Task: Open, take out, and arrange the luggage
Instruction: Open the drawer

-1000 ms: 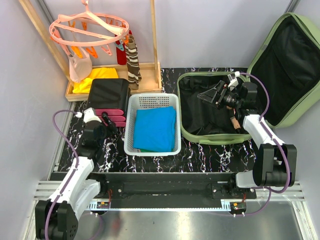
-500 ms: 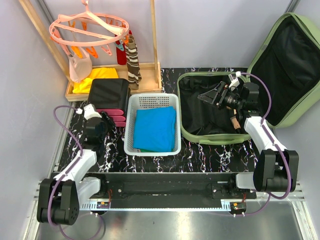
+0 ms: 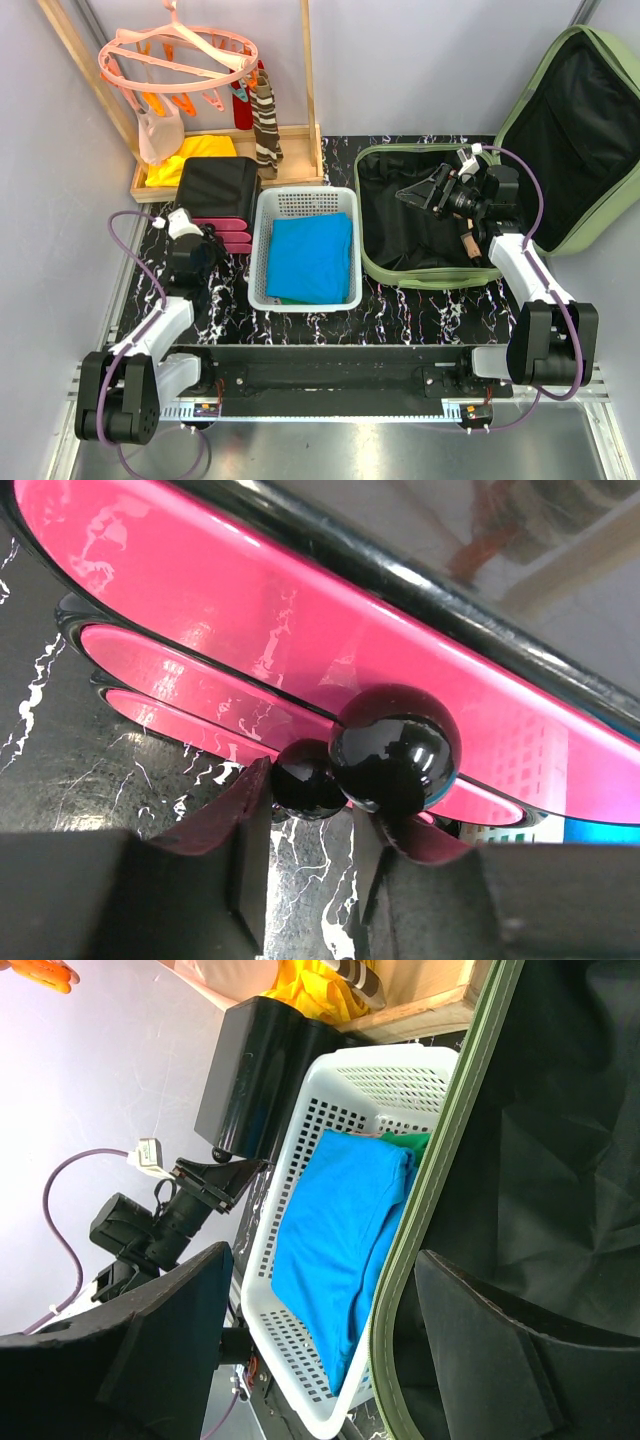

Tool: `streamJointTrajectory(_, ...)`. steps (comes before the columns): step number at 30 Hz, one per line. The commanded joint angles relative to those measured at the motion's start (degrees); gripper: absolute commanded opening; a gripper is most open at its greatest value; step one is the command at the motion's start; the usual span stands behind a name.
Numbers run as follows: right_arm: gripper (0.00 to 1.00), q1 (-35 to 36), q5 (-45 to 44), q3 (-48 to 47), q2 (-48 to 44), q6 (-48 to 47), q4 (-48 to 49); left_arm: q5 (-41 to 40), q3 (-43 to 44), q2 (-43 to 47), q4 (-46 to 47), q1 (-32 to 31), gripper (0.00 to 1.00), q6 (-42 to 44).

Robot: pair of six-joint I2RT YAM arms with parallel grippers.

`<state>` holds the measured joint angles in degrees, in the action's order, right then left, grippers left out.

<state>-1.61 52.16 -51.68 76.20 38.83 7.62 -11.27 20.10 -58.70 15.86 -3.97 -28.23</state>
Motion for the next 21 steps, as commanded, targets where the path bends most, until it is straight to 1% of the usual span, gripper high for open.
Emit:
streamJointTrajectory(1,0.83,0.2,1.01,-0.44,-1.76,-1.04,0.73,-0.42,0.21,1.48,3.31,0.28,0.22,-1.04)
streamJointTrajectory(3,0.83,0.2,1.01,-0.44,-1.76,-1.04,0.73,-0.77,0.03,2.53,1.99,0.28,0.17,-1.48)
streamJointTrajectory(5,0.83,0.2,0.93,-0.53,-1.67,-1.04,0.73,-1.04,-0.06,3.5,0.33,0.28,0.15,-2.09)
streamJointTrajectory(6,0.83,0.2,0.92,-0.53,-1.67,-1.12,0.73,-1.21,-0.06,3.85,-0.38,0.36,0.11,-2.27)
streamJointTrajectory(8,0.82,0.2,0.92,-0.61,-1.5,-1.04,0.73,-1.39,-0.32,4.55,-1.87,0.36,0.08,-2.62)
streamJointTrajectory(13,0.83,0.2,1.01,-0.62,-1.32,-1.21,0.82,-1.65,-2.16,8.51,-3.99,0.28,0.06,-3.85)
streamJointTrajectory(21,0.83,0.2,0.92,-0.26,-1.59,-1.3,0.73,-2.97,-3.83,16.15,-10.05,0.28,0.04,-5.34)
